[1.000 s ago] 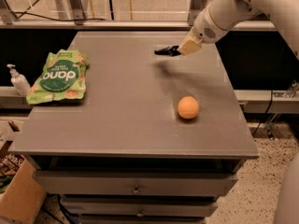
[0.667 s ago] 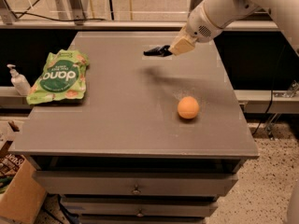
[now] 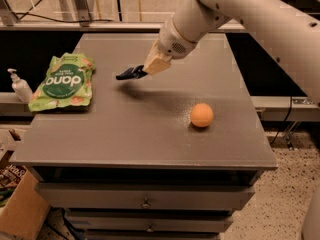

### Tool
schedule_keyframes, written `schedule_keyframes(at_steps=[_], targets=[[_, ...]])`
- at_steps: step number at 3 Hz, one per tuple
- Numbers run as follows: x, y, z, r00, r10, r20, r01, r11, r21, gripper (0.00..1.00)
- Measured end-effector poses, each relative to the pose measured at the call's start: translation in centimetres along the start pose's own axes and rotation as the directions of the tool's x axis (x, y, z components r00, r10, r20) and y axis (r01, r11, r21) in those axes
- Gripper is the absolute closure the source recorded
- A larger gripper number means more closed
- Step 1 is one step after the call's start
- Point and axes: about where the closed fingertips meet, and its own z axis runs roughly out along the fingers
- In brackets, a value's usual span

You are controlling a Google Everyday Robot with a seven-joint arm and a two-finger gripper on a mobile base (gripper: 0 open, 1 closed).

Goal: Move rxbar blueberry near green rice chip bag

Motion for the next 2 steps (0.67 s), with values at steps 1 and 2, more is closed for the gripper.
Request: schedule_keyframes(at_steps=[1,2], targets=[[-3.0,2.2,4.3,0.998,-0.067,0.003,0.067,0.9952,-0.07,1.0],[-5.4,4.0,7.5,0.993,-0.115,0.012,0.115,0.9841,-0.135,0.84]])
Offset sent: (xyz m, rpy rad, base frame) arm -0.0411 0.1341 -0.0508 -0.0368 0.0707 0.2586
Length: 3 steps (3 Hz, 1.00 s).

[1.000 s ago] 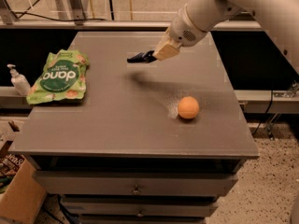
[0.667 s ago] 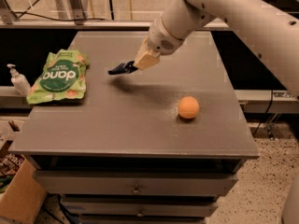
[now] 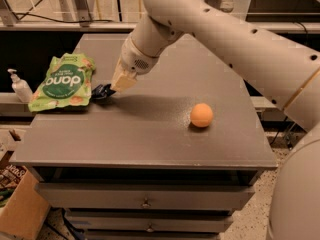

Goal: Move rxbar blueberry near green rice chip bag

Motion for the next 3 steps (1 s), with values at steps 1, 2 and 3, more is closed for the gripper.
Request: schedule_keyframes(at_steps=[1,2,3], targets=[[-1.9,0.8,1.6,1.0,-0.022,0.002,0.022,0.9988,-0.044,0.61],[-3.1,1.4,2.4,0.999,-0.037,-0.003,0.037,0.9973,-0.064,0.38],[-3.6,1.6,2.5,0.999,-0.043,-0.012,0.043,0.9969,-0.067,0.14]])
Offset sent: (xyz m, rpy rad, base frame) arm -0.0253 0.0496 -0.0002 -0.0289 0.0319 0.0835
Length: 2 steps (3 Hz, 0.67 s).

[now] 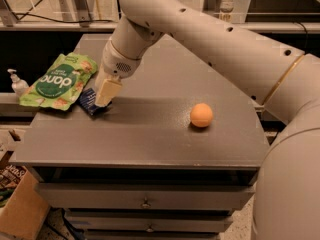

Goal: Move rxbar blueberry near green rice chip bag

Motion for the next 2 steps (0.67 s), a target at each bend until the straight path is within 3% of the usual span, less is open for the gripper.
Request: schedule_keyframes(at_steps=[1,2], targets=[[0.1,0.1,0.0,1.0,0.003,-0.008,-0.003,1.0,-0.003,0.0],[1.8,-0.2,-1.7,0.999,0.032,-0.03,-0.031,0.9994,0.016,0.0]])
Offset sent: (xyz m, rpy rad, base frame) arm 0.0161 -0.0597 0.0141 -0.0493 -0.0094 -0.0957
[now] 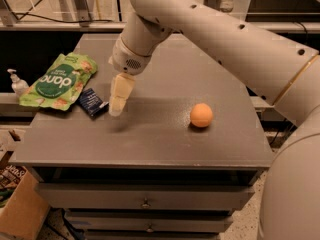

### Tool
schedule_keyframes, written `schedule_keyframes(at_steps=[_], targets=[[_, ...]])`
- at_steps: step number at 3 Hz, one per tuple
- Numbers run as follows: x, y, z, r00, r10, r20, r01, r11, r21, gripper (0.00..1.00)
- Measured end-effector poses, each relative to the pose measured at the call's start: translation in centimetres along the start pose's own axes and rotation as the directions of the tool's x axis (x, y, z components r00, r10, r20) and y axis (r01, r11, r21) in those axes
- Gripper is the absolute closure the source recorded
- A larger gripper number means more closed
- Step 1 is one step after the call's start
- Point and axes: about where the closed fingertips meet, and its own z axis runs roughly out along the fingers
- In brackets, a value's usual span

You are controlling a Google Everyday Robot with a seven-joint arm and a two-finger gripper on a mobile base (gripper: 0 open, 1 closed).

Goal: Move rxbar blueberry near green rice chip bag

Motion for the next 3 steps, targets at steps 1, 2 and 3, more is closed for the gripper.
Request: schedule_keyframes(at_steps=[1,2,3], targets=[[3.4,-1.3,-3.5,0.998,0.064,-0.013,-0.064,0.9963,0.058,0.0],[7.5,-3.4,-7.2,0.987,0.159,0.014,-0.16,0.9781,0.134,0.0],[7.8,-3.8,-7.8,0.986,0.165,0.019,-0.166,0.9751,0.147,0.0]])
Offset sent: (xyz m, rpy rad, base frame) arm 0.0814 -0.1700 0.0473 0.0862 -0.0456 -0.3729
